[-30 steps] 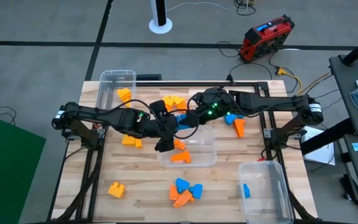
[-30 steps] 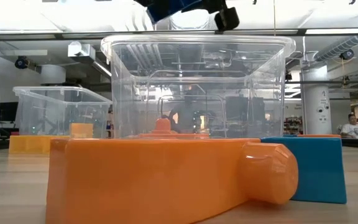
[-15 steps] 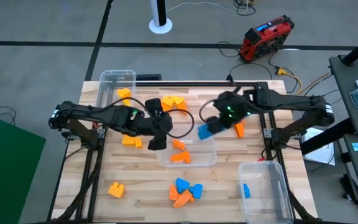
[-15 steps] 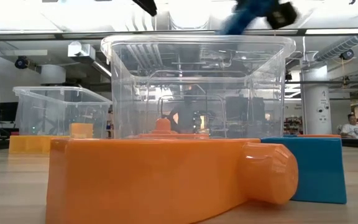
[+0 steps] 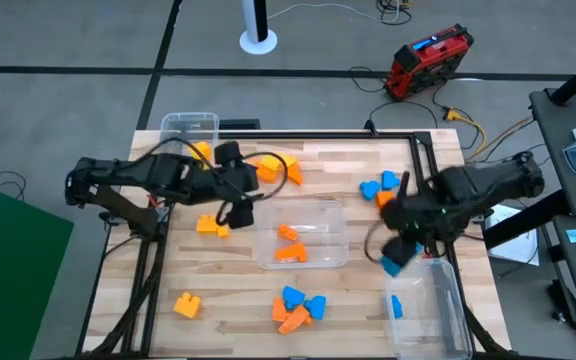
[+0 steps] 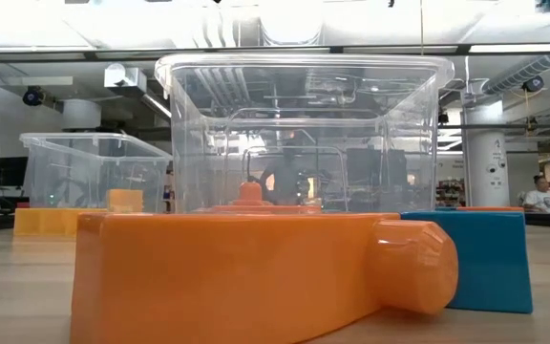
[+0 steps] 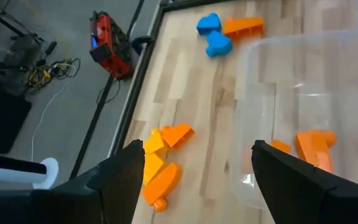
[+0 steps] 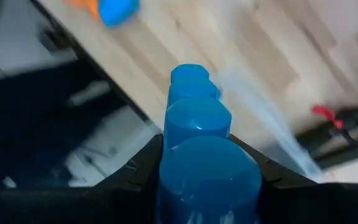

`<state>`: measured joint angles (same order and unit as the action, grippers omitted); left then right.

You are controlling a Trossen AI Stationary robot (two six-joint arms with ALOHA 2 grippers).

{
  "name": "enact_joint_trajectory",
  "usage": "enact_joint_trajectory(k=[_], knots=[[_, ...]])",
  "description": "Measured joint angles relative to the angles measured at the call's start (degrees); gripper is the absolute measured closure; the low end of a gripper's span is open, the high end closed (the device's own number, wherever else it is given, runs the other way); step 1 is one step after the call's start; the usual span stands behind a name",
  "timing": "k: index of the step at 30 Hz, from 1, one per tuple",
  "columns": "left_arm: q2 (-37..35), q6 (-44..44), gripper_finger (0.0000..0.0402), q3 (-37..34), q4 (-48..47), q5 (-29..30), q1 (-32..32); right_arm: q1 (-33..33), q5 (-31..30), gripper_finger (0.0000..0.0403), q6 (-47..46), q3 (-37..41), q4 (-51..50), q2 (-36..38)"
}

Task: Sort blocks
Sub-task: Put the blue game piece into the bottom right transparent bin, then put the orange game piece into the middle transparent bin

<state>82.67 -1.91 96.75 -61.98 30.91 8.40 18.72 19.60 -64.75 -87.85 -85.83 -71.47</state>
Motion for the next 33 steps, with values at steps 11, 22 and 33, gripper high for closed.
enact_joint_trajectory(k=[11, 22, 33], knots=[[-2.81, -1.04, 0.0132, 0.00, -0.93, 0.01, -1.39, 16.28, -0.34, 0.0270, -9.20, 0.00, -1.94, -2.29], [-2.79, -5.89, 0.0132, 0.00, -1.93, -5.47, -1.91, 18.40, -0.54, 0.0113, -15.13, 0.07, -1.85, -3.63], [-2.79, -9.81, 0.0132, 0.00, -5.13, -6.52, -3.34, 17.82, -9.46, 0.0179, -16.48, -1.55, -1.74, -2.79]])
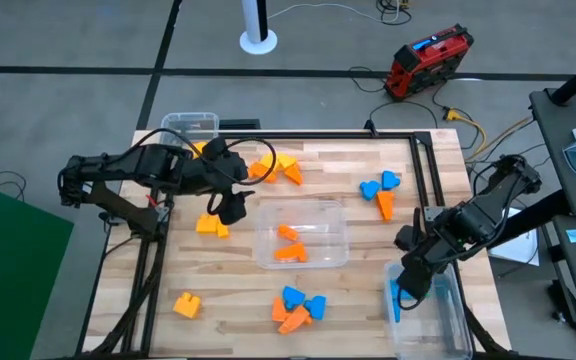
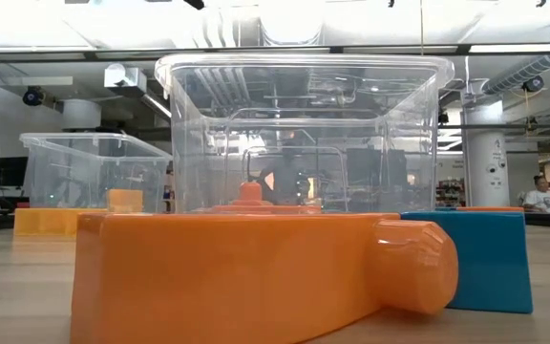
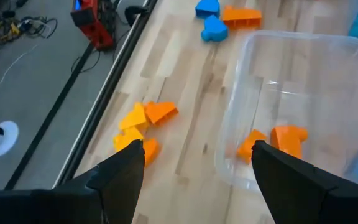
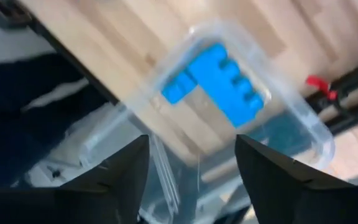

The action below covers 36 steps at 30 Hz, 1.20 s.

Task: Sort blocks
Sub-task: Put the orange game piece into the middle transparent bin

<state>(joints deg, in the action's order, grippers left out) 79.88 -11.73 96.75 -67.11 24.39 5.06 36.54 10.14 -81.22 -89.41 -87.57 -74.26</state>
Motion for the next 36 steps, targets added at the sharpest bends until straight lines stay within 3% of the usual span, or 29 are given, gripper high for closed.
enact_joint_trajectory(k=[11, 20, 23, 29, 33, 36], knots=[[0.56, -4.87, 0.0132, -0.02, -0.30, -7.77, -5.42, -1.06, -19.38, 0.0294, 0.69, -5.04, 0.00, 0.00], [5.25, -4.34, 0.0132, -0.02, -1.16, -16.32, -17.98, -1.08, -37.33, 0.0381, 5.76, -7.49, 0.00, 0.00], [7.74, 2.05, 0.0132, -0.02, -3.49, -16.42, -21.38, -1.08, -40.39, 0.0391, 7.31, -7.59, -0.04, 0.00], [11.67, 25.74, 0.0132, -0.60, -9.62, -19.37, -27.00, -1.13, -47.39, 0.0391, 10.07, -7.54, -0.01, 0.00], [14.15, 35.11, 0.0132, -0.90, -8.54, -26.26, -31.49, -1.81, -50.26, 0.0390, 9.11, -7.54, 0.00, 0.00], [16.55, 40.94, 0.0132, -0.90, -4.88, -26.92, -33.40, -2.98, -50.70, 0.0390, 8.82, -7.50, 0.02, 0.00]])
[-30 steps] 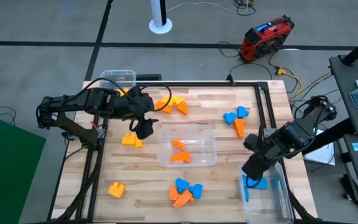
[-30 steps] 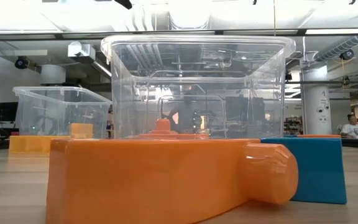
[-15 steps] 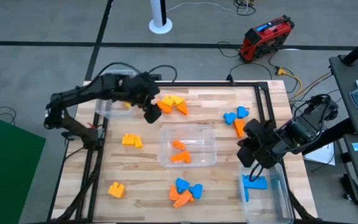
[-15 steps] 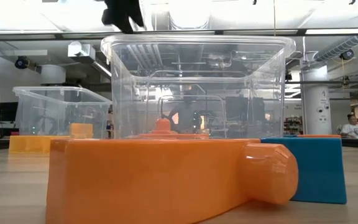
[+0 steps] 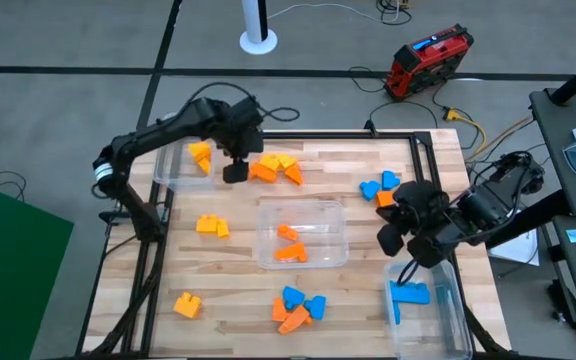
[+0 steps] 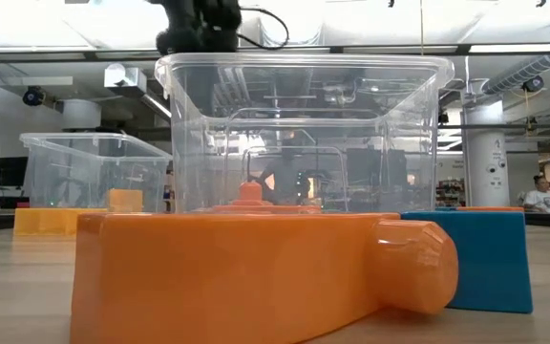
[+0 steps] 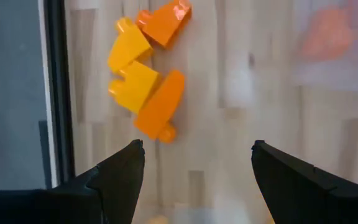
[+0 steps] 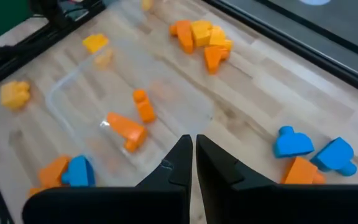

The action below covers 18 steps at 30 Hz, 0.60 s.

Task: Sort blocks
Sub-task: Put the orange game piece into the middle transparent bin

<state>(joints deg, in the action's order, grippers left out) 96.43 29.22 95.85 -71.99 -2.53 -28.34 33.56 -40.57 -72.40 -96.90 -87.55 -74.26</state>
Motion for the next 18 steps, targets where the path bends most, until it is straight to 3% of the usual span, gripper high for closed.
enact_joint_trajectory(k=[9, 18], knots=[[6.67, 9.70, 0.0132, 0.00, 3.56, -5.91, -5.80, -7.17, 0.02, 0.0390, -3.40, 0.00, 0.00, 0.33], [9.74, 17.88, 0.0132, -0.80, 6.59, -7.12, -10.07, -13.28, 0.80, 0.0390, -3.59, 0.02, 0.24, 0.35]])
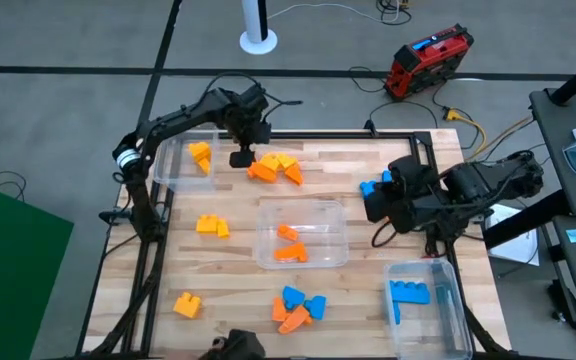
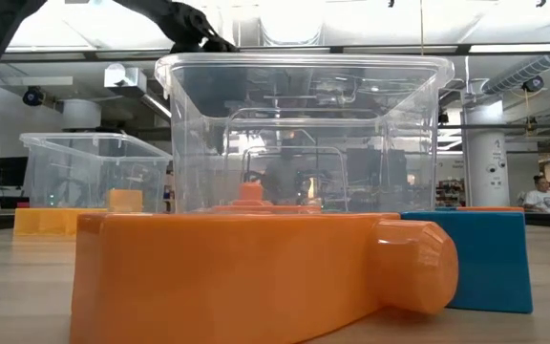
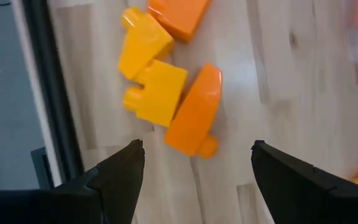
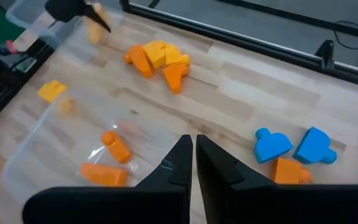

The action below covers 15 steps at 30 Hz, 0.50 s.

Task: Sort blocks
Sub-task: Put the orange game piece into the middle transparent bin

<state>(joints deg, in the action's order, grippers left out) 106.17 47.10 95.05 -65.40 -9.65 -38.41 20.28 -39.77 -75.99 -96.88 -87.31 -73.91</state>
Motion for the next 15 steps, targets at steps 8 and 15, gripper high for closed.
enact_joint_trajectory(k=[8, 15], knots=[[0.33, 5.18, 0.0132, -6.79, 2.86, -1.44, 0.17, -4.58, 4.31, 0.0390, 3.47, 0.00, 0.18, 0.22], [0.33, 8.35, 0.0132, -11.19, 13.81, -1.55, 0.13, -7.57, 6.05, 0.0390, 4.66, 0.00, 0.51, 0.35]])
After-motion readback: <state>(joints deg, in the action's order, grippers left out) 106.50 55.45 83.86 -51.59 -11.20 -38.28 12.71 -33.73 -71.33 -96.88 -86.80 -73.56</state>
